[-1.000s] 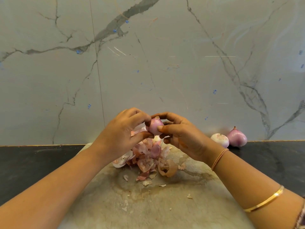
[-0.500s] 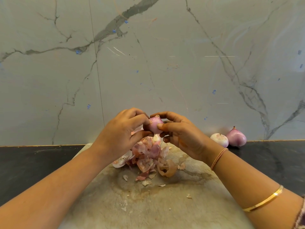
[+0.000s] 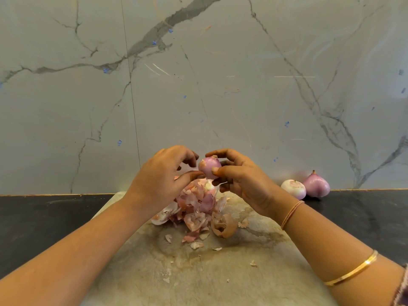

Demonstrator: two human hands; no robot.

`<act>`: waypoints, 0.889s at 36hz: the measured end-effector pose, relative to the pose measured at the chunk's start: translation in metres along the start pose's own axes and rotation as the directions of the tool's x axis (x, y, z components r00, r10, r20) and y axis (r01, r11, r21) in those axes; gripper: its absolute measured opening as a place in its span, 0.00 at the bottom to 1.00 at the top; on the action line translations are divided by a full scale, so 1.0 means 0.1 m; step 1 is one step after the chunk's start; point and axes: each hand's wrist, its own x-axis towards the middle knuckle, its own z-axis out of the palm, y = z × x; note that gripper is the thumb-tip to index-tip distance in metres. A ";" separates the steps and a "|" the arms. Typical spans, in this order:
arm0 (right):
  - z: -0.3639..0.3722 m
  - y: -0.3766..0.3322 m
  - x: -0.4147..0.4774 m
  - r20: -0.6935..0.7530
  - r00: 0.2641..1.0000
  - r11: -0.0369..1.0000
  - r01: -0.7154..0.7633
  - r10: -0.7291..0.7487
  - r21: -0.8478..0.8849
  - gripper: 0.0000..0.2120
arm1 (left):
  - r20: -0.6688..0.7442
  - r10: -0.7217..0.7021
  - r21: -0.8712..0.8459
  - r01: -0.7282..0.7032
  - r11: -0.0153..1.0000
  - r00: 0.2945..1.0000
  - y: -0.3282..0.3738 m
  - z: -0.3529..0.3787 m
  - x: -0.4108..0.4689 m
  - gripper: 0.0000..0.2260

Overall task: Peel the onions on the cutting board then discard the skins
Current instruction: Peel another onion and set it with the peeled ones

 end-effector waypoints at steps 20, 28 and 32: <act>0.03 0.07 0.00 -0.025 0.994 0.968 0.102 -0.111 -0.230 0.13 | 0.214 -0.380 -0.430 0.436 0.790 0.900 0.09 0.07 0.00 0.10; -0.02 0.02 0.00 -0.039 0.996 0.940 -0.061 0.078 0.335 0.09 | 0.209 -0.388 -0.124 0.417 0.900 0.898 0.01 0.06 -0.02 0.09; -0.03 -0.01 0.00 -0.053 0.993 0.895 -0.068 0.102 0.440 0.09 | 0.235 -0.374 -0.033 0.392 0.919 0.897 0.01 0.03 -0.02 0.06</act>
